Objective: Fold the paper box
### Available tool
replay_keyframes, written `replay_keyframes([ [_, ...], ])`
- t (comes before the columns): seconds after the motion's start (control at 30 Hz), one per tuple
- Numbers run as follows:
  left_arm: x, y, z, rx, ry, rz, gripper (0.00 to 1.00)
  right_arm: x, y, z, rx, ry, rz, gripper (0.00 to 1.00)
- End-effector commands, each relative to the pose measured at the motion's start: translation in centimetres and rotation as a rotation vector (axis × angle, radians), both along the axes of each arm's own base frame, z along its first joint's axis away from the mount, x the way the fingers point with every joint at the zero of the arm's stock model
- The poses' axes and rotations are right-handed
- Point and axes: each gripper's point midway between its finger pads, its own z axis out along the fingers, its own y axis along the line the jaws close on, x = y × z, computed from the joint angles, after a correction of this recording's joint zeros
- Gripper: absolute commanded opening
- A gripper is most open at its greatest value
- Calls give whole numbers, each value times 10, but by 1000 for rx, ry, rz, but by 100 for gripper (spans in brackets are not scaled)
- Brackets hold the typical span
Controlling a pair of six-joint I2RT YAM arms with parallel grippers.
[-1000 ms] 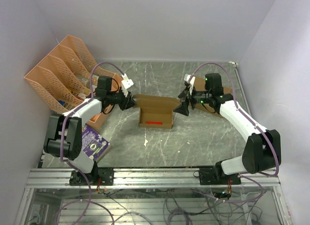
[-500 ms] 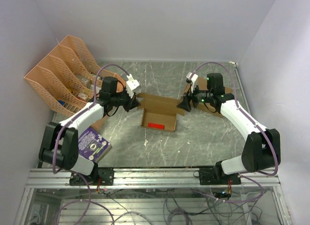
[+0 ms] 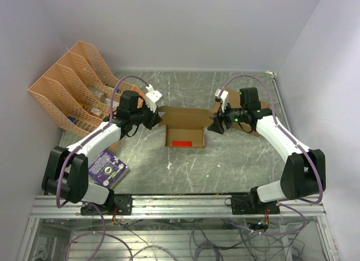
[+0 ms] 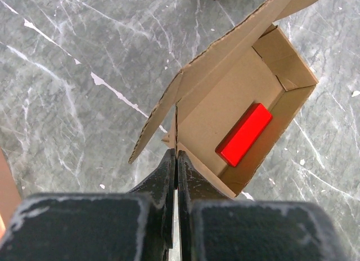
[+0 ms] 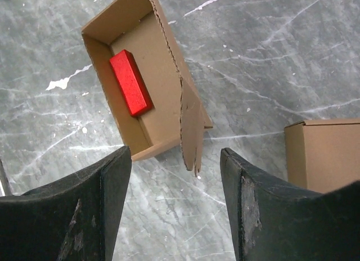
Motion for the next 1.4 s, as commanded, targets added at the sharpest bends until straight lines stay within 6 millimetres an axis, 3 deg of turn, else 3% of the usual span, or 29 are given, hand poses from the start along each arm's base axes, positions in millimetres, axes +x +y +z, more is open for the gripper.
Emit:
replay_keyframes([
  [0.0, 3, -1, 12, -18, -30, 25, 7, 9, 1, 9, 7, -34, 31, 59],
  [0.17, 4, 0, 12, -19, -19, 39, 7, 18, 4, 6, 10, 1, 29, 35],
  [0.73, 10, -3, 15, -62, 23, 98, 7, 19, 6, -4, 2, 23, 9, 0],
  [0.9, 14, -4, 19, -132, 75, 185, 7, 28, 11, 0, 8, 19, -43, 0],
  [1.17, 33, 3, 24, -195, 52, 430, 7, 70, 29, 24, 16, -94, -197, 0],
  [1.37, 63, 8, 21, -179, -2, 561, 7, 109, 43, 10, 25, -98, -287, 0],
])
